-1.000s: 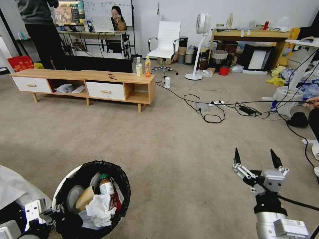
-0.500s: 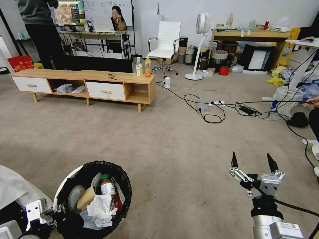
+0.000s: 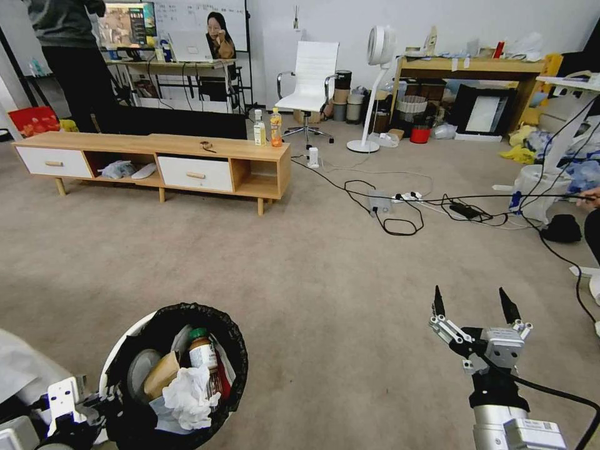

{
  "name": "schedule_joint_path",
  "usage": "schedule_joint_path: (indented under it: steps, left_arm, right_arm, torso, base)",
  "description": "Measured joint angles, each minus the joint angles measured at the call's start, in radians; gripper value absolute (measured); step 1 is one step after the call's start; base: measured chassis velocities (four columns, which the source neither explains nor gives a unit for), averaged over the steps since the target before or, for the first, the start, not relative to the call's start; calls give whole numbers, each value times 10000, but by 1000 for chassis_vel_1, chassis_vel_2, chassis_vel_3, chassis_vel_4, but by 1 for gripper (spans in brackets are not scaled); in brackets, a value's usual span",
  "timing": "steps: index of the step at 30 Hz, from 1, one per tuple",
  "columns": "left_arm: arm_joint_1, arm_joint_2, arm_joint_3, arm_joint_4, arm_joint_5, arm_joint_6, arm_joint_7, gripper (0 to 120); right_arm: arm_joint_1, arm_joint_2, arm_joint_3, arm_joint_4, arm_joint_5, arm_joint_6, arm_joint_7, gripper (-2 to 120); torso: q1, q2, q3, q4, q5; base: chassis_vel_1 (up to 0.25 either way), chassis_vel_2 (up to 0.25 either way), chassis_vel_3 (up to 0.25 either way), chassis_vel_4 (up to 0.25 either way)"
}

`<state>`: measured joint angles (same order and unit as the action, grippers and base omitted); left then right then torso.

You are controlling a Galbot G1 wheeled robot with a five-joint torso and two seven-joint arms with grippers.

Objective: Pick up the trash bin and place the garbage on the floor into it.

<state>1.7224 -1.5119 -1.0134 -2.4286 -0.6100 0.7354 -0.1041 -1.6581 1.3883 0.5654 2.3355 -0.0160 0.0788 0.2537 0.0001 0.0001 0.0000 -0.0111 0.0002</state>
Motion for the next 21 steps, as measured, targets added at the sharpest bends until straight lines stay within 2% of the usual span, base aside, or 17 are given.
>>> schedule_joint_path:
  steps: [10,21]
  left_arm:
    - [0,-33,26,58,87,-1,17,1]
    - [-6,-102,56,116,183,-1,191,1]
  right_arm:
    - [28,-12,-21,-66,18,50,10,100]
    - [54,-44,-65,-161,77,163,7,100]
  torso:
    - [1,0,1,0,-1]
    - [0,0,-1,0,-1]
  base:
    - [-198,191,190,-194]
    - [-17,19,14,-15]
